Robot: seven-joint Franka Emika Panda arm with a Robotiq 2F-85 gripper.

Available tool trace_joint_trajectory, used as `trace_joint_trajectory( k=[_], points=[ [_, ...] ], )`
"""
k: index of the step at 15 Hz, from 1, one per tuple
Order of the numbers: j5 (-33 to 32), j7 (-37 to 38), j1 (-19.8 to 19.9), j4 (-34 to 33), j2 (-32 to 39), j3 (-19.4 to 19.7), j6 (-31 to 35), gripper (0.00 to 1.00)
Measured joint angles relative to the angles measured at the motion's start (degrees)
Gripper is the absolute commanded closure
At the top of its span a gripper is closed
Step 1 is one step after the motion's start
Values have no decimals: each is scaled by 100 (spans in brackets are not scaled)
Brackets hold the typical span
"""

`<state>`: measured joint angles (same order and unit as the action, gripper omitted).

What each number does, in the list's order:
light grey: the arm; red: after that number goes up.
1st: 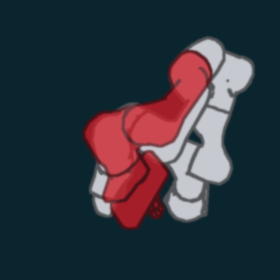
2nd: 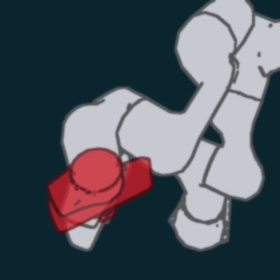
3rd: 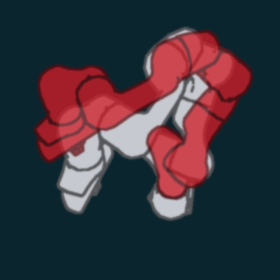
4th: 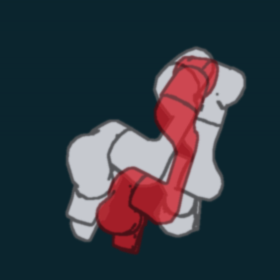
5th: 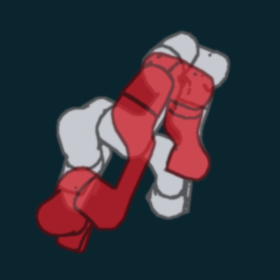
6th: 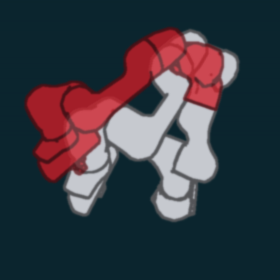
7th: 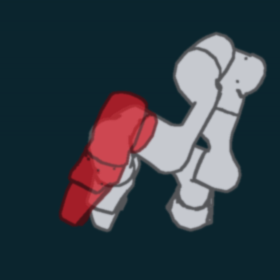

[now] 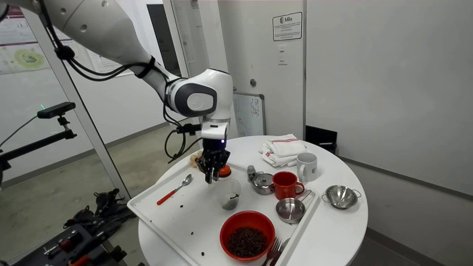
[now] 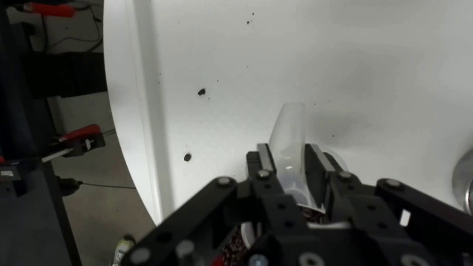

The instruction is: Pour some things from the jug into the bowl

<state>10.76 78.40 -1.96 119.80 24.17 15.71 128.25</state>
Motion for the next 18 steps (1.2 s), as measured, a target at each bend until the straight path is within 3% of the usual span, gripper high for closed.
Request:
trace_joint_trajectory(
  k=[6,18],
  points=[
    [-834,778,-105,126,222,-127,97,93],
    [-1339,812,-209,332,241,-549,97,93]
  ],
)
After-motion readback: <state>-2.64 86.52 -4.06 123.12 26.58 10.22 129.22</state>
